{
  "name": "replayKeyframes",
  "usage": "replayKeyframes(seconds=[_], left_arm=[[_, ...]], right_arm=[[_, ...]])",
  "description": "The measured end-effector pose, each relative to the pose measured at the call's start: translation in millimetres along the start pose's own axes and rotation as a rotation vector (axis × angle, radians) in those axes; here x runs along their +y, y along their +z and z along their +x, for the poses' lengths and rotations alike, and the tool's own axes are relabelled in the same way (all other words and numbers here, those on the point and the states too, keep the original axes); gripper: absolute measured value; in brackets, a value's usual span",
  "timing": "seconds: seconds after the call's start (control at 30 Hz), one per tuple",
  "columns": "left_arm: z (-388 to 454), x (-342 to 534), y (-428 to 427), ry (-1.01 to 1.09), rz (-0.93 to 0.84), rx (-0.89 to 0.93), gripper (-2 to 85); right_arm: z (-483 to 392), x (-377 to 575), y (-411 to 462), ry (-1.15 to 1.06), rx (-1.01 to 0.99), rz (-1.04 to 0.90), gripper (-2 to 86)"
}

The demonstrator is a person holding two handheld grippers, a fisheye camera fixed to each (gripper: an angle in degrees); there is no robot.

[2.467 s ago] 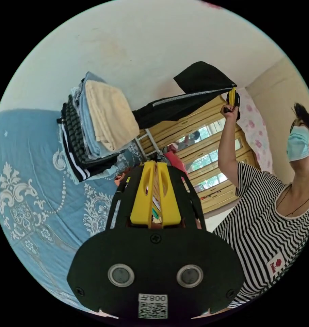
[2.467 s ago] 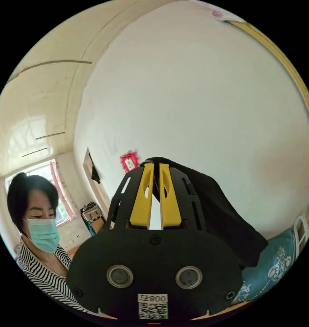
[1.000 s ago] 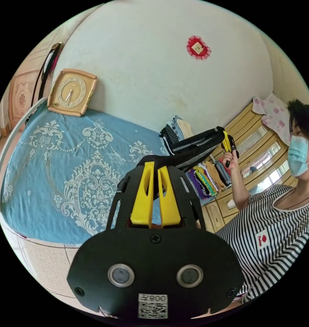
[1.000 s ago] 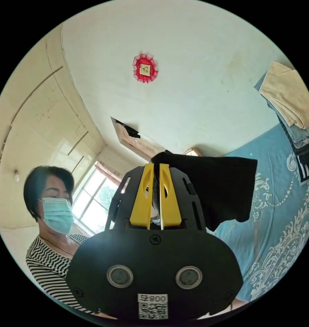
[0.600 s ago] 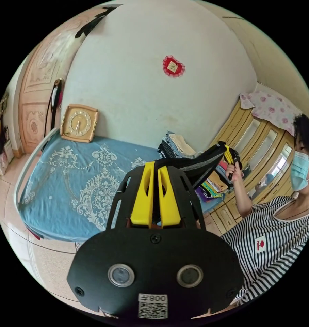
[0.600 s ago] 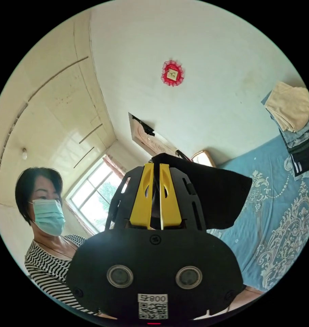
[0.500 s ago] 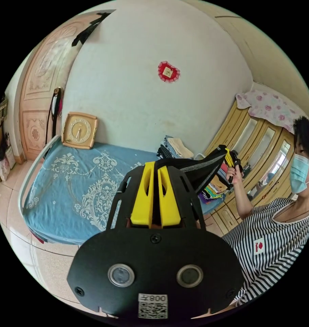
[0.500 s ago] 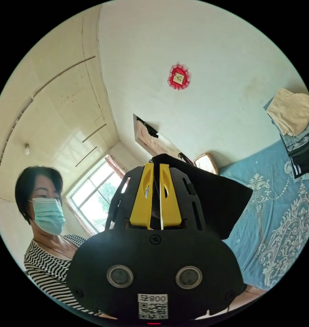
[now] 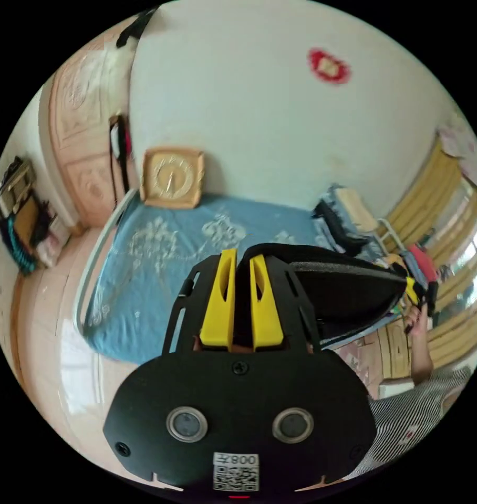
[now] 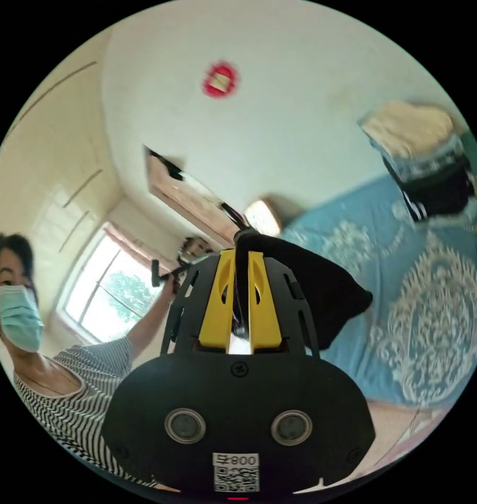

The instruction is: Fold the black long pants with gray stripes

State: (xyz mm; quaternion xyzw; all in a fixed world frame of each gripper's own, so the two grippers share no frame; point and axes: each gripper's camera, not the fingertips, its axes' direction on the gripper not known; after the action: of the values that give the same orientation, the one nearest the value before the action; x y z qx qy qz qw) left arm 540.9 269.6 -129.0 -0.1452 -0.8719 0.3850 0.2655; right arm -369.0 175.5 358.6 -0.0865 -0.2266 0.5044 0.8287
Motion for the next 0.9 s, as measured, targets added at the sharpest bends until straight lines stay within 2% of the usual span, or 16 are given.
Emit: replayKeyframes(seconds=[0.13,0.2,0.37,0.53,0.7,0.9], left_arm=[[-27.5,54.9,131.1,-0.135,-0.279,-0.112,4.1],[-28.9,104.9,187.6,-0.112,-0.370,-0.037,4.8],[-33.9,187.9,229.2,-0.201,-0.330,0.183,6.4],[-31.5,259.7,240.4,-0.230,-0.330,0.190,8.0],[-54.1,330.0,233.4,-0.415,-0.202,0.226,8.3],[-43.6,378.1,279.1,-0.445,-0.271,0.298,8.7]], right_arm=[[106.5,69.8,43.9,0.311,0.190,-0.178,0.4],[132.1,87.8,41.4,0.373,0.218,-0.172,0.5],[172.2,83.2,66.7,0.345,0.301,-0.229,2.0],[209.4,83.6,138.2,0.283,0.458,-0.476,5.2],[225.8,123.8,133.0,0.345,0.446,-0.437,6.9],[217.9,171.9,152.8,0.313,0.450,-0.496,8.2]])
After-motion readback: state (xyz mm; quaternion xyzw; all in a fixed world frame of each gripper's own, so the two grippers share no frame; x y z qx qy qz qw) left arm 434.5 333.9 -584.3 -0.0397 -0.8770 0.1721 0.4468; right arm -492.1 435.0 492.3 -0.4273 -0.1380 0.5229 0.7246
